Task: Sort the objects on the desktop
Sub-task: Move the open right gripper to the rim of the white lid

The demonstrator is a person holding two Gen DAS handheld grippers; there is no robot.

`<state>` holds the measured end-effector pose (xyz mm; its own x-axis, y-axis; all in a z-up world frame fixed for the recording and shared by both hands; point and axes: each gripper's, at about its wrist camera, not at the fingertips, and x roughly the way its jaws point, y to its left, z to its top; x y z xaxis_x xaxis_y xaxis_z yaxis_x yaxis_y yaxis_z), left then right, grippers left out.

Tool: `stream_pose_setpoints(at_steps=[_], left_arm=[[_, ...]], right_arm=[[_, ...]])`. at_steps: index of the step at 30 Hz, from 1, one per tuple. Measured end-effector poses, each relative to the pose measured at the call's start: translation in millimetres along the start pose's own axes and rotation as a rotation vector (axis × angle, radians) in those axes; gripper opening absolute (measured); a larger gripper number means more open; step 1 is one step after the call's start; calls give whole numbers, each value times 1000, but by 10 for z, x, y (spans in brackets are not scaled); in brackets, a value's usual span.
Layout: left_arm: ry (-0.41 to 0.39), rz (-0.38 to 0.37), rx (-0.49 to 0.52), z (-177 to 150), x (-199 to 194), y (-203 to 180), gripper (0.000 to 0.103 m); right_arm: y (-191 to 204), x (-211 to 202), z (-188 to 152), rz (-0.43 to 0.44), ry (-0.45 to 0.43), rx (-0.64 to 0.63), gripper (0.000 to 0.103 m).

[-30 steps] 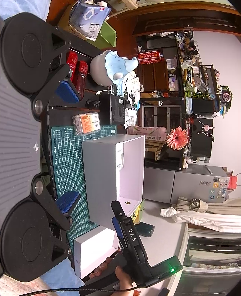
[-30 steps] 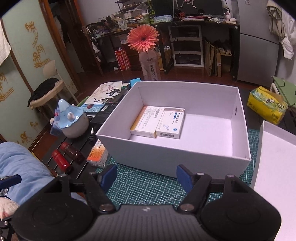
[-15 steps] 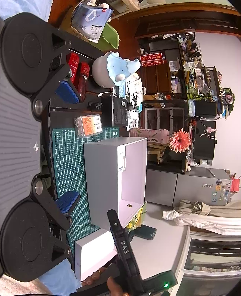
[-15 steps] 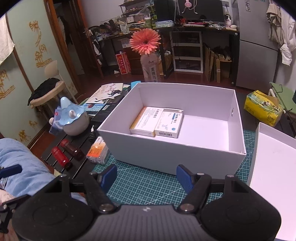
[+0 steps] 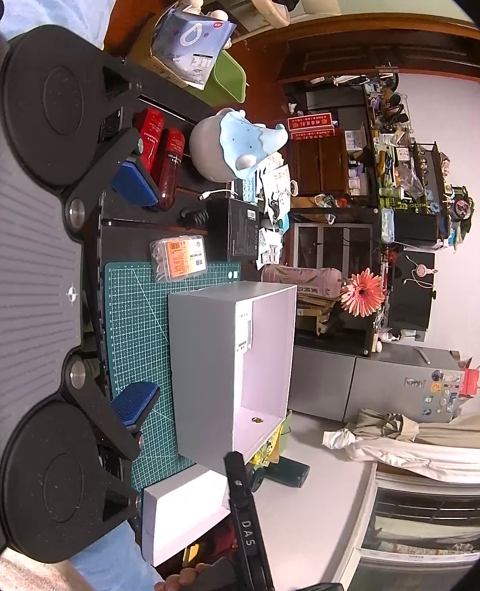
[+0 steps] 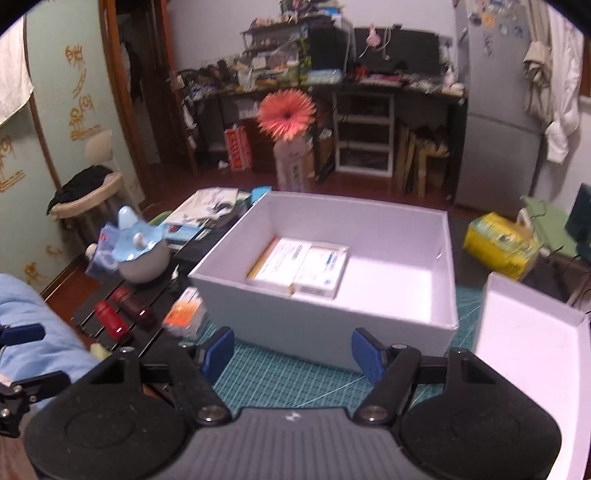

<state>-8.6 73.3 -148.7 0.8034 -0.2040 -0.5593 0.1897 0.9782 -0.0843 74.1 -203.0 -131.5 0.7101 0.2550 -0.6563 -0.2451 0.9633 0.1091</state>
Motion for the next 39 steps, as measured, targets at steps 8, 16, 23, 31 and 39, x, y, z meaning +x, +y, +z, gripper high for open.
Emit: stream_pose_setpoints(at_steps=[8, 16, 23, 31, 39], left_arm=[[7, 0, -2, 9, 28, 3, 103], [7, -2, 6, 6, 35, -6, 103], [9, -4, 5, 3, 39, 0, 103], [7, -12, -4, 7, 49, 20, 103], [5, -10, -6, 6, 49, 16, 103]], right_arm=[[-291, -126, 16, -147, -88, 39, 86], [-863, -194, 32, -310, -111, 194, 86], [-1269, -122, 3, -359, -62, 304, 86], [-1627, 37, -60, -337, -8, 445, 84], [-1809, 341, -154, -374, 55, 482, 72]])
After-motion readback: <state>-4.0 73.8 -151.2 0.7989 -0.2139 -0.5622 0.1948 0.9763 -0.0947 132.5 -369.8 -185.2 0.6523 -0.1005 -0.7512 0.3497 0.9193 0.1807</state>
